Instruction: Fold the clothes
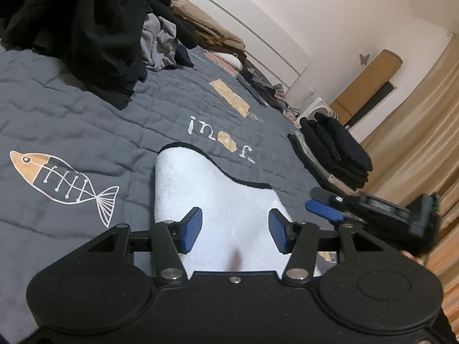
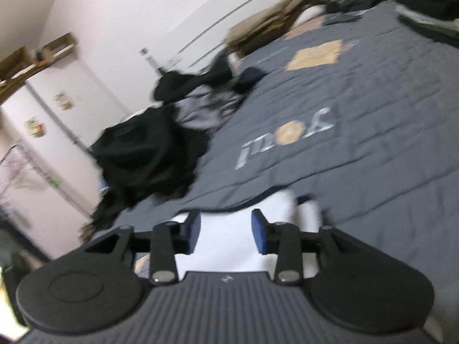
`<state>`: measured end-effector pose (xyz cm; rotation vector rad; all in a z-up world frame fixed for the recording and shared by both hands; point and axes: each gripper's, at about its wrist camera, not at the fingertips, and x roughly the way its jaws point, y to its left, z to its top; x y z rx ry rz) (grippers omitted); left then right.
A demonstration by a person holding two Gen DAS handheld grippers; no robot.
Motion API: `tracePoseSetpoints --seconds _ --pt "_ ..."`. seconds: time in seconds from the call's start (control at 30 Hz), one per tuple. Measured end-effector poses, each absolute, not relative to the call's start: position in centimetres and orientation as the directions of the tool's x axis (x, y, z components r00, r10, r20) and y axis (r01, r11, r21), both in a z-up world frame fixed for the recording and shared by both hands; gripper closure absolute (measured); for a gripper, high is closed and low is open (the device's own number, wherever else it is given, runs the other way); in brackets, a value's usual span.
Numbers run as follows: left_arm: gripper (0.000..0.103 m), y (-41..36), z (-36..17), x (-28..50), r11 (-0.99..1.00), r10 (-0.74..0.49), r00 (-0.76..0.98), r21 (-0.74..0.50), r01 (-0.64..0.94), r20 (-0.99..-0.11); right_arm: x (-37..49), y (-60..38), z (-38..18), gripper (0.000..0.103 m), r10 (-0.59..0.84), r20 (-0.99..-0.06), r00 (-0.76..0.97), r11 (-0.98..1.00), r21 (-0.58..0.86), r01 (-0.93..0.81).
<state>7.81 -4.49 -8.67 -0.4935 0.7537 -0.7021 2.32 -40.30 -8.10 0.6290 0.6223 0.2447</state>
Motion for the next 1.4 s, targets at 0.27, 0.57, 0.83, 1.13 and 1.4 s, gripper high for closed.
tracePoseSetpoints --seconds 0.27,0.57,0.83,1.13,1.4 --pt "0.052 -3.3 -8.9 7.7 0.603 -0.774 0.486 -0.706 0.372 -0.405 -1.6 -37.6 -11.3 0.061 0.467 -0.558 0.686 0.757 0.654 0.017" --pt "0.046 -4.2 -11.6 7.3 0.430 -0.896 0.278 -0.833 0.348 -0.346 -5.7 -40.4 -13.5 0.061 0.381 -0.579 0.721 0.748 0.651 0.127" --pt "0.045 -3.4 -14.5 7.3 0.407 -0.909 0.218 -0.866 0.291 -0.354 -9.8 -38.1 -10.8 0.061 0.436 -0.481 0.761 0.710 0.703 0.037" --pt "0.045 -3.6 -15.5 5.3 0.355 -0.934 0.094 -0.875 0.328 -0.344 -10.3 -37.9 -14.3 0.062 0.449 -0.534 0.717 0.710 0.700 0.077" --pt "0.045 -3.4 -16.8 3.4 0.354 -0.927 0.011 -0.864 0.359 -0.376 -11.1 -38.6 -14.8 0.064 0.456 -0.521 0.722 0.712 0.700 0.055"
